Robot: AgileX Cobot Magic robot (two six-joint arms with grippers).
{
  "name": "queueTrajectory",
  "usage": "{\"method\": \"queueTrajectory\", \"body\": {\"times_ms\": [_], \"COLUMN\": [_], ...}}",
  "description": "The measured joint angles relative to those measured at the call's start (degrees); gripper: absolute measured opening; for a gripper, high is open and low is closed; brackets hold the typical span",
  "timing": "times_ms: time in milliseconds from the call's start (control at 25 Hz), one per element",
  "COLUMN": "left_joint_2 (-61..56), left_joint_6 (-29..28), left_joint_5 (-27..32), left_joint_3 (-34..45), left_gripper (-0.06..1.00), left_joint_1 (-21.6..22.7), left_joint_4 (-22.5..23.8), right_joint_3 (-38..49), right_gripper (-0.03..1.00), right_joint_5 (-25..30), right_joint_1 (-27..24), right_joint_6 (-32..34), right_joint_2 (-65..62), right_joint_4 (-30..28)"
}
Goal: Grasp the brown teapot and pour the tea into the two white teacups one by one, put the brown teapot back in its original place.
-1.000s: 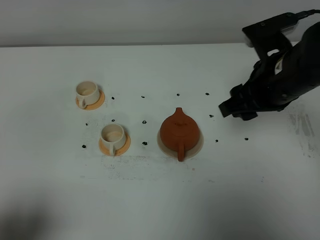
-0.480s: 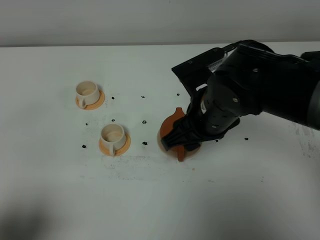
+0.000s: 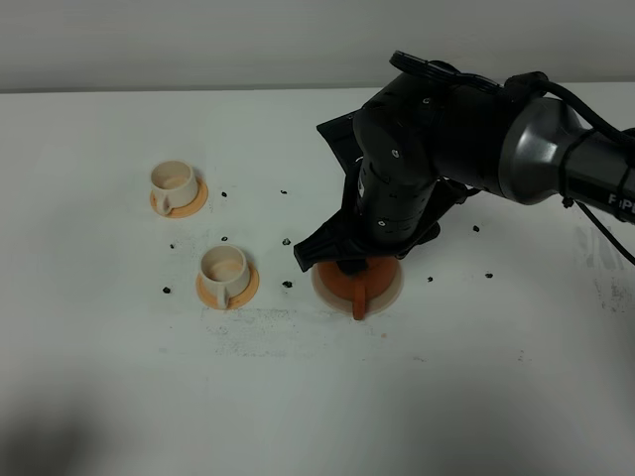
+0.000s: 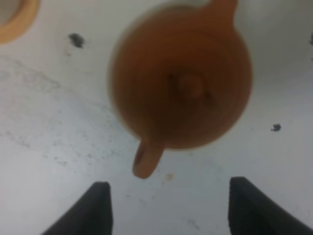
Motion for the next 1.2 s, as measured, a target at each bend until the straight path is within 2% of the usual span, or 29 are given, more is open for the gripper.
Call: {"method": "queueTrajectory", "body": {"times_ms": [200,600,1200], "left_joint_2": [0.0,0.0,0.0], "left_joint_6": [0.0,0.0,0.0], "left_joint_5": [0.0,0.0,0.0], "left_joint_3": [0.0,0.0,0.0], "left_gripper": [0.66,0.66,0.66], "left_joint_1": [0.0,0.0,0.0], "left_joint_4": [0.0,0.0,0.0], "right_joint_3": [-0.4,-0.6,-0.6], "right_gripper": [0.52,0.52,0.52], "right_joint_5": [0.1,-0.9,-2.3], "right_joint_1": [-3.5,-4.6,-7.1], "right_joint_6": [-0.3,-3.3,-3.7], "right_joint_2": [1.8,3.8,6.8], "right_joint_4": [7.4,13.0,14.0]}}
